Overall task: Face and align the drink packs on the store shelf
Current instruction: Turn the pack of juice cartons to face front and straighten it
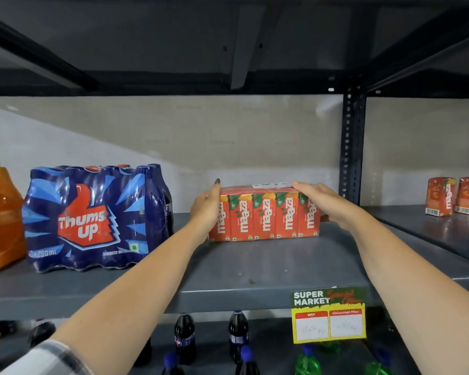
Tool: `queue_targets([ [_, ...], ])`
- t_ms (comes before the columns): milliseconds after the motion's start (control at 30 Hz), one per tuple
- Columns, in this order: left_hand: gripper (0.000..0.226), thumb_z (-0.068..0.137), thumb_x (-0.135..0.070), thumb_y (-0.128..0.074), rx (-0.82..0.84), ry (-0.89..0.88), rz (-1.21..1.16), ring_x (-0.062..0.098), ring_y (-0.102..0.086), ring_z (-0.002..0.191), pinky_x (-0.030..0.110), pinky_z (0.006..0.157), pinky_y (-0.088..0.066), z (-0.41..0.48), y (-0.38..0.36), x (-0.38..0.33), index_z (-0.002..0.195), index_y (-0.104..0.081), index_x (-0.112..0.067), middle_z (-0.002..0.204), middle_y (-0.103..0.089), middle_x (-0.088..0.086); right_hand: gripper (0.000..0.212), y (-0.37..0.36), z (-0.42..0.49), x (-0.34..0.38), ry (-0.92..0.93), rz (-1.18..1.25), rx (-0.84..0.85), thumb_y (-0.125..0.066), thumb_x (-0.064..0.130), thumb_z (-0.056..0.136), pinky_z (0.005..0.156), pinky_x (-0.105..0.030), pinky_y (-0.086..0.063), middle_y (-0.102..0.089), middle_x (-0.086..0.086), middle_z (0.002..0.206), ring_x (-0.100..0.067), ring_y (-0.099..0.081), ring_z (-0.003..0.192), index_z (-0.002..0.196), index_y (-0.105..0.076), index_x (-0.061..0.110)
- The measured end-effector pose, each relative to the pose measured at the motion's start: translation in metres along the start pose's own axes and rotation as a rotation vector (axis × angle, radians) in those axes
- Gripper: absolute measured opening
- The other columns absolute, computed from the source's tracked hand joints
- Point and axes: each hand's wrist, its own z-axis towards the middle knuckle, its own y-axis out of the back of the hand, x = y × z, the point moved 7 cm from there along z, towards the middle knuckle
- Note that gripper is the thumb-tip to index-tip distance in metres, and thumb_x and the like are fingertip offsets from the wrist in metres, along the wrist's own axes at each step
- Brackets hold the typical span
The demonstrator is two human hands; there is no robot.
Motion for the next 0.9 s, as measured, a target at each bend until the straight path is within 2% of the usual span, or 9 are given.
queue_targets([
  [100,0.051,0.095,-0.057,-0.033,0.048,0.007,0.008,0.016,-0.069,0.078,0.026,0.059,-0.037,-0.003,0.001,-0.001,0.090,-0.063,-0.017,0.072,-0.074,0.000,0.038,0.004,-0.019,0.003,0.012,-0.001,0.004,-0.051,0.072,0.082,0.058,-0.025,-0.036,-0.074,0.011,0.077,-0.004,-0.065,0.076,0.096,-0.052,0.037],
  [167,0.049,0.094,-0.056,-0.035,0.060,-0.013,0.014,0.013,-0.069,0.074,0.025,0.058,-0.037,-0.008,0.005,-0.001,0.090,-0.065,-0.018,0.066,-0.074,-0.003,0.052,0.008,-0.031,0.002,0.020,-0.011,-0.010,-0.050,0.077,0.079,0.060,-0.026,-0.038,-0.072,0.007,0.088,-0.007,-0.067,0.081,0.108,-0.051,0.034],
  [267,0.051,0.093,-0.056,-0.037,0.023,-0.104,0.045,0.010,-0.070,0.069,0.024,0.058,-0.040,-0.022,0.010,-0.005,0.099,-0.065,-0.015,0.071,-0.075,-0.002,0.074,0.015,-0.045,-0.003,0.051,-0.024,-0.082,-0.051,0.085,0.069,0.068,-0.030,-0.044,-0.074,0.005,0.094,-0.012,-0.071,0.086,0.115,-0.052,0.028],
  [367,0.050,0.090,-0.060,-0.038,-0.027,-0.212,0.068,0.003,-0.071,0.059,0.024,0.059,-0.044,-0.041,0.017,-0.007,0.097,-0.063,-0.018,0.065,-0.075,-0.008,0.076,0.026,-0.058,-0.005,0.120,-0.063,-0.220,-0.049,0.090,0.059,0.079,-0.039,-0.052,-0.076,0.005,0.090,-0.015,-0.073,0.083,0.101,-0.058,0.027],
  [467,0.056,0.089,-0.063,-0.035,-0.046,-0.299,0.129,-0.002,-0.070,0.061,0.023,0.059,-0.046,-0.055,0.022,-0.012,0.094,-0.061,-0.013,0.067,-0.074,-0.014,0.079,0.033,-0.068,-0.005,0.192,-0.081,-0.315,-0.047,0.088,0.062,0.081,-0.043,-0.055,-0.076,0.004,0.080,-0.015,-0.074,0.074,0.093,-0.060,0.017],
  [567,0.066,0.081,-0.070,-0.032,-0.094,-0.342,0.182,0.004,-0.072,0.061,0.029,0.063,-0.053,-0.062,0.026,-0.016,0.092,-0.060,-0.011,0.068,-0.075,-0.007,0.081,0.034,-0.073,-0.002,0.233,-0.079,-0.321,-0.045,0.085,0.064,0.080,-0.043,-0.055,-0.076,0.001,0.078,-0.018,-0.074,0.074,0.093,-0.059,0.011],
  [700,0.064,0.080,-0.070,-0.033,-0.118,-0.364,0.195,0.011,-0.074,0.062,0.038,0.071,-0.060,-0.066,0.030,-0.018,0.086,-0.057,-0.010,0.067,-0.075,0.003,0.082,0.034,-0.076,0.000,0.252,-0.077,-0.323,-0.044,0.084,0.066,0.085,-0.049,-0.054,-0.075,-0.001,0.080,-0.020,-0.073,0.076,0.093,-0.058,0.007],
  [833,0.051,0.080,-0.067,-0.035,-0.139,-0.406,0.183,0.013,-0.074,0.061,0.037,0.066,-0.060,-0.070,0.032,-0.020,0.067,-0.048,-0.020,0.063,-0.074,0.002,0.078,0.035,-0.081,-0.001,0.271,-0.095,-0.379,-0.038,0.088,0.066,0.076,-0.043,-0.056,-0.074,0.000,0.076,-0.018,-0.073,0.074,0.084,-0.056,0.014],
  [900,0.048,0.082,-0.066,-0.036,-0.157,-0.425,0.186,0.012,-0.073,0.059,0.033,0.061,-0.058,-0.072,0.033,-0.021,0.065,-0.047,-0.023,0.060,-0.073,-0.002,0.076,0.035,-0.082,0.000,0.272,-0.103,-0.384,-0.036,0.088,0.067,0.079,-0.045,-0.056,-0.073,-0.001,0.077,-0.019,-0.072,0.075,0.082,-0.055,0.016],
])
